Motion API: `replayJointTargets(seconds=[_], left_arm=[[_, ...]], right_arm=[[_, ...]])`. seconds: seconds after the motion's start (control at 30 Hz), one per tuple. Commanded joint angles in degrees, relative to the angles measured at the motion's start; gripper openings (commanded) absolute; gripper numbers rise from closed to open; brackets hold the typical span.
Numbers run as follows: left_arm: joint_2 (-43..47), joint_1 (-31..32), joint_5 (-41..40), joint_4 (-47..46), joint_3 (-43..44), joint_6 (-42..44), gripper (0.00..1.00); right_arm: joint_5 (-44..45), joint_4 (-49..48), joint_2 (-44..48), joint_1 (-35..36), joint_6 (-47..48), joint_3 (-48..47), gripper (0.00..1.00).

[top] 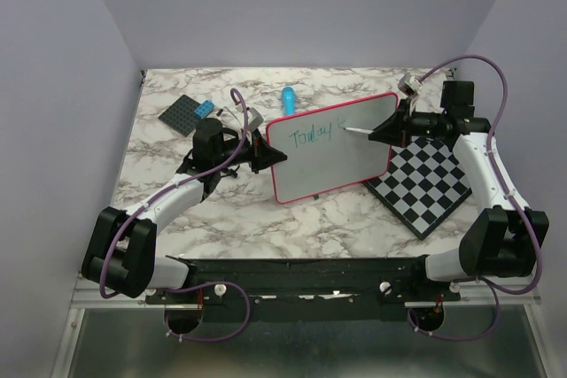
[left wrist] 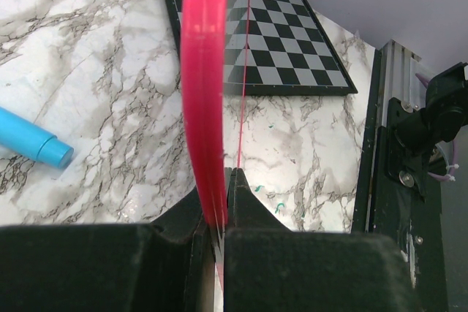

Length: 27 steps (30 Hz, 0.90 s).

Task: Write a sentence on the whiteboard

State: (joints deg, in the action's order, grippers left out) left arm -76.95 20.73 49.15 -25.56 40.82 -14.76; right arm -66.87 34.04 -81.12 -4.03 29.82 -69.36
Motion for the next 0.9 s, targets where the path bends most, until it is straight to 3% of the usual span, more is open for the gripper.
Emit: replayJointTargets(seconds=[0.0,0.87], left_arm=[[-1.28,0.19,-4.67,5.79,0.05,5.36,0.00],[-1.28,0.19,-4.76,5.96,0.14,5.45,0.00]], right_arm=[[0.52,2.69,-0.26,-0.45,2.87,-0.07,0.00],[0.43,-0.99,-1.67,3.42,-1.17,-0.25,0.01]])
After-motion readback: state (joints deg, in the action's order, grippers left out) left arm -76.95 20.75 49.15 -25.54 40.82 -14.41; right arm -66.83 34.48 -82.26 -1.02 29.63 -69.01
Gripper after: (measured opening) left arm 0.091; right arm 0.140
